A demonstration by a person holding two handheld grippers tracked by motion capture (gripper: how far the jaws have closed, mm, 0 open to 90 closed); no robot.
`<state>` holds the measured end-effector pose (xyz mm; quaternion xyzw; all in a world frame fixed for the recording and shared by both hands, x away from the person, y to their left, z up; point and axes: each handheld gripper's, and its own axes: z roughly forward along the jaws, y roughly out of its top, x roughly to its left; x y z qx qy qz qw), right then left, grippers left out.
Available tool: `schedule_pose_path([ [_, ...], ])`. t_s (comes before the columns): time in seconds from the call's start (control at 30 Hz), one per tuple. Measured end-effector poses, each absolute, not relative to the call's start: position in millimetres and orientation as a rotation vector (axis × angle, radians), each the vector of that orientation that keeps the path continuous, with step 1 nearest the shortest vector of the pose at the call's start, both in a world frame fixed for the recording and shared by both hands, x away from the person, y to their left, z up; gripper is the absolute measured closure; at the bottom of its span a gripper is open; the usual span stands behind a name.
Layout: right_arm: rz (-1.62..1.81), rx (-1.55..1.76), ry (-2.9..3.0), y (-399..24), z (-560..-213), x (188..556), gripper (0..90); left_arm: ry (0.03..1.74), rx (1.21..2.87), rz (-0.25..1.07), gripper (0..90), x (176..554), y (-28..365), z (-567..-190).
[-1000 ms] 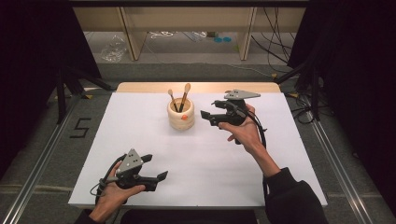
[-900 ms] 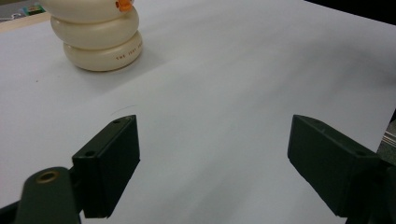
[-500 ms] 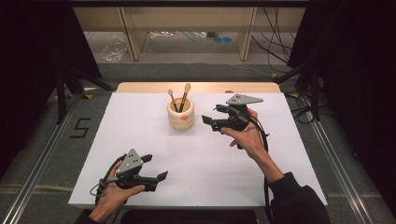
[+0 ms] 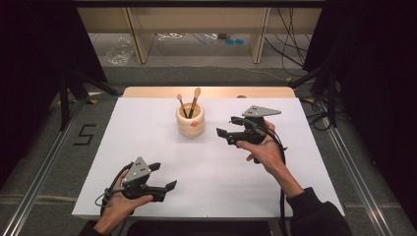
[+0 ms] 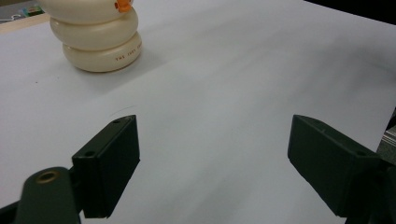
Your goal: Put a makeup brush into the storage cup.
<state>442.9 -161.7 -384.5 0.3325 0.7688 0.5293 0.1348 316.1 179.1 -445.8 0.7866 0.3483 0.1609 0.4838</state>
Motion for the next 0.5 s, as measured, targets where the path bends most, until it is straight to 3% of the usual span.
schedule_pose_path([
  [0.5,1.523,0.954,2.261,-162,-394,428,22.7,0.842,1.918,0.401,16.6,317,180,-446],
])
